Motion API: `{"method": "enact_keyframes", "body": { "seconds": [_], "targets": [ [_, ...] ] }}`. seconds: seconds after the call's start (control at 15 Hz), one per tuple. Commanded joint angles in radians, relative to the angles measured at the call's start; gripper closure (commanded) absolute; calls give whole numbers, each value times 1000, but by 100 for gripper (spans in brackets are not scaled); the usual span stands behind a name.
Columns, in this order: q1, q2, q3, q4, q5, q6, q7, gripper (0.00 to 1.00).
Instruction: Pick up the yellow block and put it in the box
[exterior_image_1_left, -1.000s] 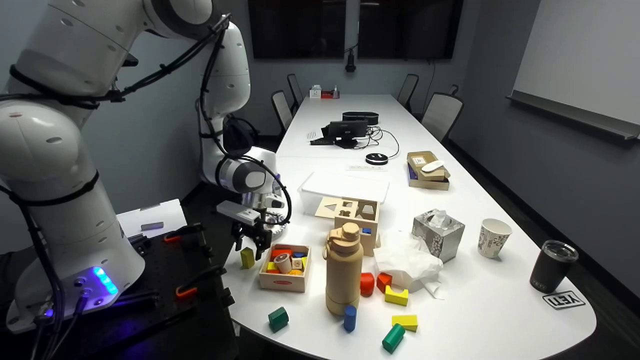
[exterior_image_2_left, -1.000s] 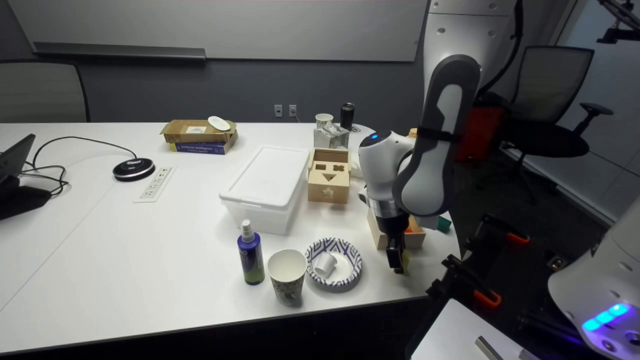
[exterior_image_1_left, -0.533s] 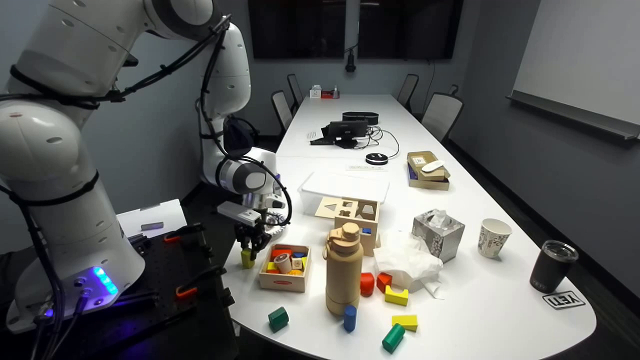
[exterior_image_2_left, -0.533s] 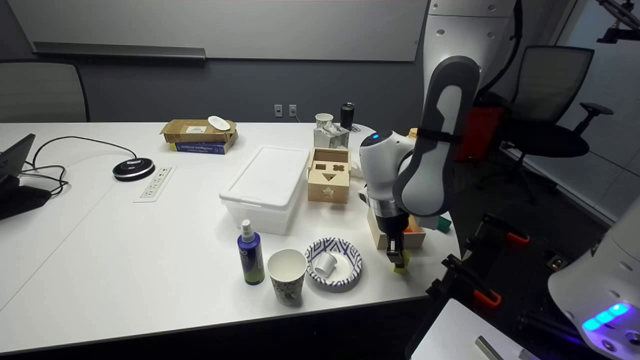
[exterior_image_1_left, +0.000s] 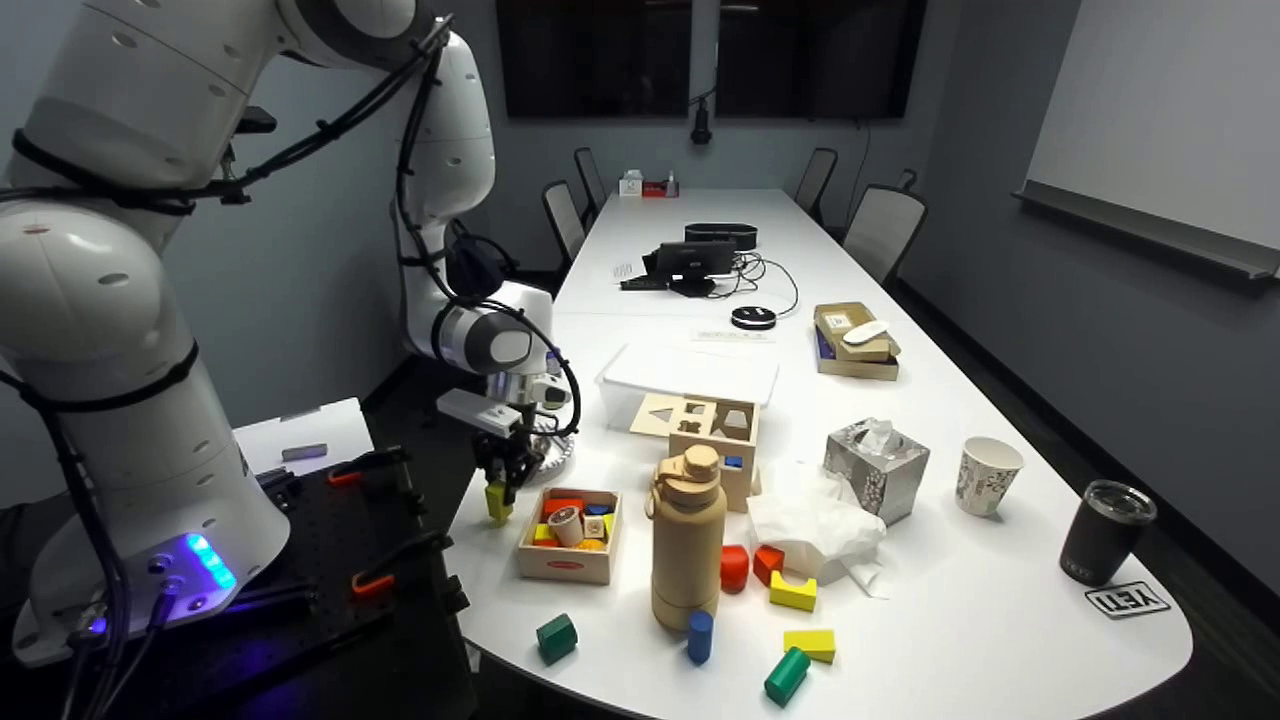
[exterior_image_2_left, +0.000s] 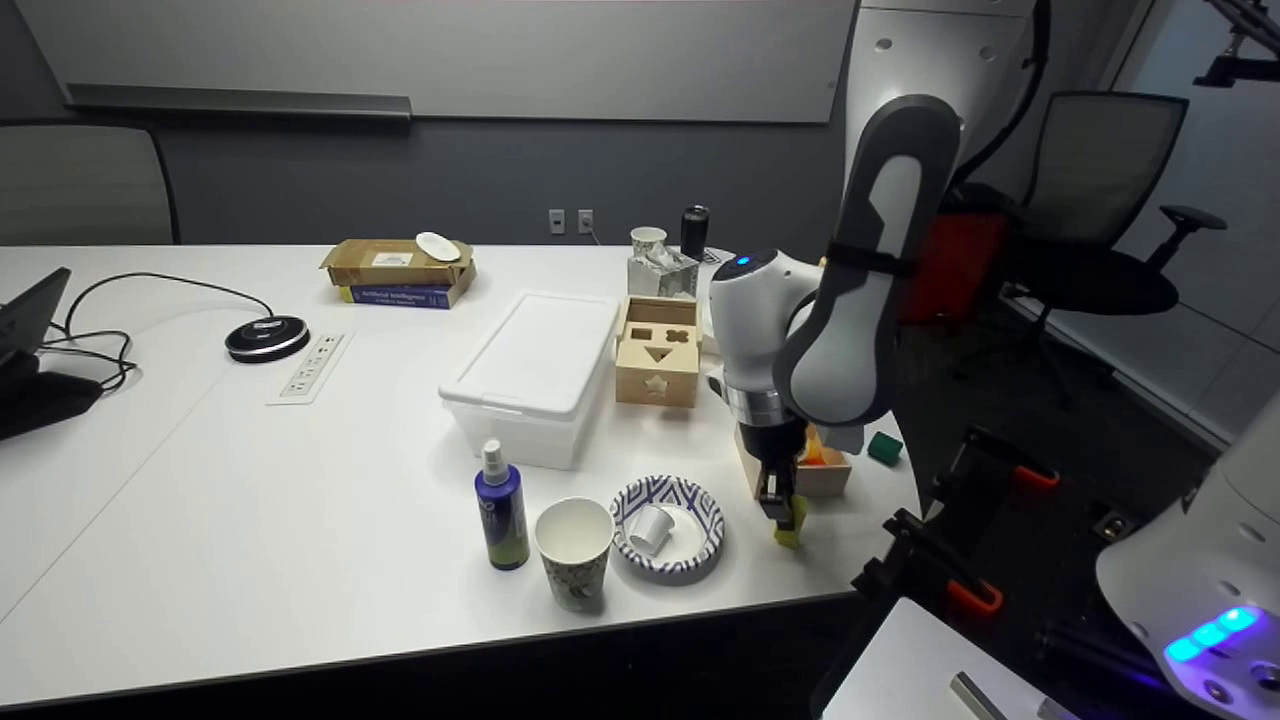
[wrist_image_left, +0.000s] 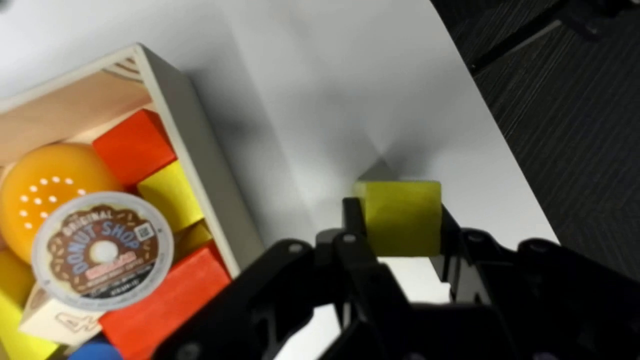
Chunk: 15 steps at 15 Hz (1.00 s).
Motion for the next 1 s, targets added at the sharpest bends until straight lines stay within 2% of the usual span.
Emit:
{"method": "enact_keyframes", "body": {
  "seconds": [0.0,0.2,0.47,0.67,0.87,0.93],
  "targets": [
    [4,-154,47,-20,68,-156,37,92],
    [2,-260,53,35,102,-307,75,92],
    [-41,-368,39,185,162,-500,126,92],
    [-86,-379,26,339,244,-617,145,92],
    [-125,-342,9,476,312,-666,183,92],
    [-134,-326,1,507,329,-650,204,92]
  ]
}}
